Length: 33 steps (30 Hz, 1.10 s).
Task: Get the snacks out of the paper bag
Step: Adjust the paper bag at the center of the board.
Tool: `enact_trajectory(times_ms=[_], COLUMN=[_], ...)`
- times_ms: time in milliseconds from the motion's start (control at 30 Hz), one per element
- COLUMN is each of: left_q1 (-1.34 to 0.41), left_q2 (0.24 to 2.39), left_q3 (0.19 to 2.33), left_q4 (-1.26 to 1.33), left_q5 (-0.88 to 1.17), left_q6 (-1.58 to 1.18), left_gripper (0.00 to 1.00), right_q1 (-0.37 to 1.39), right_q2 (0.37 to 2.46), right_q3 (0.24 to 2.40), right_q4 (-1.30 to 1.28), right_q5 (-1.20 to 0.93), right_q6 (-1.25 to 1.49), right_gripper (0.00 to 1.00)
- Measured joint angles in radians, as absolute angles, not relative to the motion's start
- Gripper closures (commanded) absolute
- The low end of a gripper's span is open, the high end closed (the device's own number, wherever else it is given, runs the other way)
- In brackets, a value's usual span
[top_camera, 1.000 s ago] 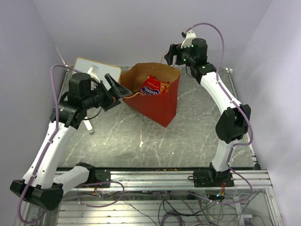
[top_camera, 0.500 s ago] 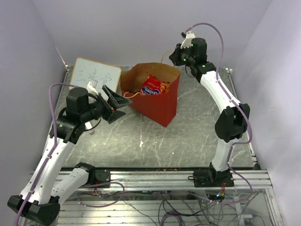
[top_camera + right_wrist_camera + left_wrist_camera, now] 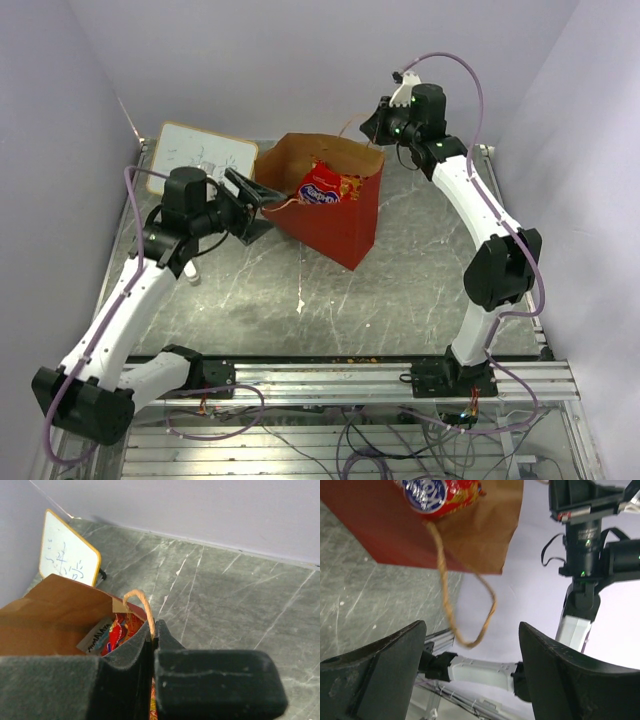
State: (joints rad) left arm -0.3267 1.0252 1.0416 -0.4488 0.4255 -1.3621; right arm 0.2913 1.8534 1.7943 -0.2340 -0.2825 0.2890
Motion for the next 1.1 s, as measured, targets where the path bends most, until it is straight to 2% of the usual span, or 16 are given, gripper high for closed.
enact_trajectory(times_ms=[100,233,300,567,633,833,1100], left_q1=[-0.332,-0.337,-0.342,-0.350,-0.349,-0.322,-0.146], left_q2=[1.090,1.122,1.137,1.145,1.139,1.166,1.298], left_q3=[1.121,1.140,1.140,1.134,1.134,1.240,1.486], left_q4=[-0.457,-0.428,-0.413,-0.385,-0.389,-0.519,-0.806], left_q5=[0.381,0.340,0.332,0.301,0.294,0.300,0.439], left_q6=[-1.361,-1.380,-1.394,-1.431,-1.425,-1.336,-1.101], left_gripper=[0.22,0.37,0.52,0.89,0.92,0.93,0.93], right_q1=[0.294,0.302,0.308,0.323,0.325,0.339,0.411], right_q2=[1.850,1.850,1.850,1.850,1.839,1.707,1.507], right_q3=[1.814,1.839,1.849,1.884,1.860,1.716,1.557], right_q4=[-0.251,-0.261,-0.265,-0.305,-0.299,-0.300,-0.331], right_q5=[-0.284,-0.293,-0.293,-0.292,-0.291,-0.284,-0.312], right_q6=[0.309,0.319,0.317,0.266,0.264,0.302,0.408], right_gripper=[1.00,1.00,1.00,1.00,1.00,1.00,1.00])
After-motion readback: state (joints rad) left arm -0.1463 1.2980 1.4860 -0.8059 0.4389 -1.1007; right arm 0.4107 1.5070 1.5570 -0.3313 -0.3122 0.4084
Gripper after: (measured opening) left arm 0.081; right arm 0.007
